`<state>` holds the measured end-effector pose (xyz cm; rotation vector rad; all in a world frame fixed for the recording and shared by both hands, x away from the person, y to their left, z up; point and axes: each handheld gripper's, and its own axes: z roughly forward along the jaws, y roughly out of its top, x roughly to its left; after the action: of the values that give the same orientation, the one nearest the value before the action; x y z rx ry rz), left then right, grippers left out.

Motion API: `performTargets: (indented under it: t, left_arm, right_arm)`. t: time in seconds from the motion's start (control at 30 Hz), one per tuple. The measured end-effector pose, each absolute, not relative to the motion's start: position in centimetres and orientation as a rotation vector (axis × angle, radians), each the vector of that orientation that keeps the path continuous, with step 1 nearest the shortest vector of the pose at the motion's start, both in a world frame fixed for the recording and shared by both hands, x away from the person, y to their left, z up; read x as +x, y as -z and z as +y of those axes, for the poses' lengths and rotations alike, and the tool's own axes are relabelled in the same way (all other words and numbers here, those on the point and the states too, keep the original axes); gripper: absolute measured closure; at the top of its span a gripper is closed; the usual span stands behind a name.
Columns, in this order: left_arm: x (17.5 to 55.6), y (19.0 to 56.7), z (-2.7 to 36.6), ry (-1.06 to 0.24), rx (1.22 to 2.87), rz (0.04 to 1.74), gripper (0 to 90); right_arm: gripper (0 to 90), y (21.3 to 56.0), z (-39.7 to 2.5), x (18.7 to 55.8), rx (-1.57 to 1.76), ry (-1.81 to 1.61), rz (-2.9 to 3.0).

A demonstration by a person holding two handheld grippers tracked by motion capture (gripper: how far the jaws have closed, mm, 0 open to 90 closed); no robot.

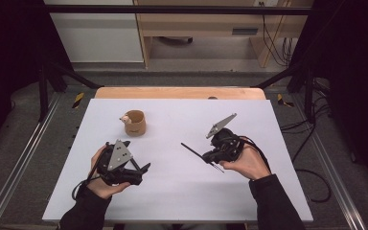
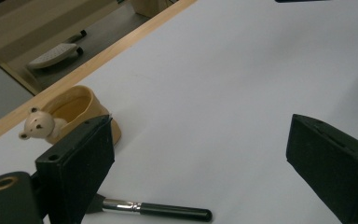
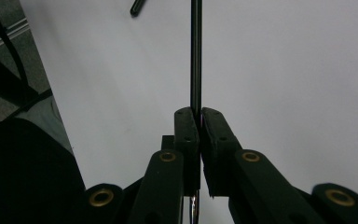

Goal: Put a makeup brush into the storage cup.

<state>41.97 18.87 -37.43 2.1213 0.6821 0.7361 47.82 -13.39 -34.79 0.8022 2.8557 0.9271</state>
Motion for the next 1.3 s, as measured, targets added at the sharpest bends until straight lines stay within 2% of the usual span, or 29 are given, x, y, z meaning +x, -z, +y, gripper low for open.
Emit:
performTargets:
  t: [0.5, 1.3]
  left_arm:
    - [41.9, 37.0, 14.8, -0.790, 2.284, 0.510, 8.0]
    - [41.3, 37.6, 11.7, -0.888, 2.381, 0.291, 14.5]
  right_arm:
    - [85.8, 34.6, -12.1, 47.7, 0.732, -0.921, 2.912]
    - [85.8, 35.3, -9.9, 47.8, 0.676, -0.853, 3.028]
